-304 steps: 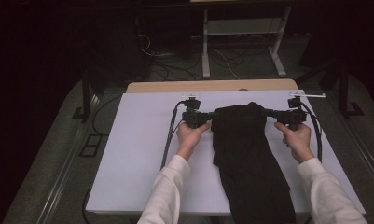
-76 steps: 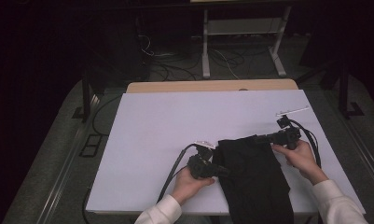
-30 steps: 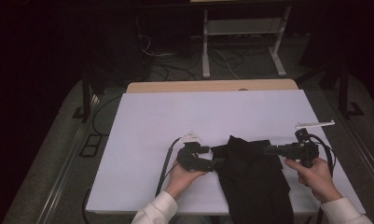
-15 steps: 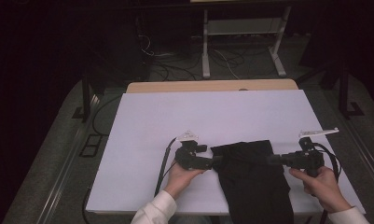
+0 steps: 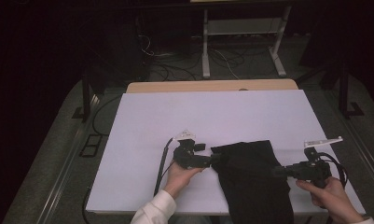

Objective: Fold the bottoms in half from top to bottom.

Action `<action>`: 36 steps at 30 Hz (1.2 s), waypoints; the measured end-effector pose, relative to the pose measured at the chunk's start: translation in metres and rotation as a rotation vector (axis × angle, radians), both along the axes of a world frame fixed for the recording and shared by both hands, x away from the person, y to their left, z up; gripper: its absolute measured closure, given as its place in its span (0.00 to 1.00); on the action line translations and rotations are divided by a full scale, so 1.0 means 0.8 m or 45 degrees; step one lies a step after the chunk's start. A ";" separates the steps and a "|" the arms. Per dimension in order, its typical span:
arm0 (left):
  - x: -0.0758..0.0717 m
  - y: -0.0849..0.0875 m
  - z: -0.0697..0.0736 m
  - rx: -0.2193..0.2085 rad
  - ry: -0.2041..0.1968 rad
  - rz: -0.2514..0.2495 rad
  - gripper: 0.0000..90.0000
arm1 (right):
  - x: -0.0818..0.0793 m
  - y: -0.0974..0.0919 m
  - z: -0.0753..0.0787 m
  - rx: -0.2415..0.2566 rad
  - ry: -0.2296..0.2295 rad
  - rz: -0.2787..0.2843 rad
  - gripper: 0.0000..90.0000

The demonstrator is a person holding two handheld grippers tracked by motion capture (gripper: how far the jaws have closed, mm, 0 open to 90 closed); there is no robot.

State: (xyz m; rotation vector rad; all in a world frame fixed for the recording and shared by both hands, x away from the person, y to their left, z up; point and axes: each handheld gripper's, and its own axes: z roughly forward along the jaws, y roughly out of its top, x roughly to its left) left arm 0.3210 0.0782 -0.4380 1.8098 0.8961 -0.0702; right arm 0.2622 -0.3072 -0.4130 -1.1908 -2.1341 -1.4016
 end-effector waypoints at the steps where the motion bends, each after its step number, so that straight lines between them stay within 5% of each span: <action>1: 0.000 0.000 0.000 0.001 0.003 -0.002 0.15 | -0.002 -0.001 0.000 0.001 0.007 0.005 0.94; 36: 0.001 -0.006 -0.009 0.021 0.037 -0.036 0.15 | -0.038 -0.023 -0.021 -0.057 0.083 0.166 0.93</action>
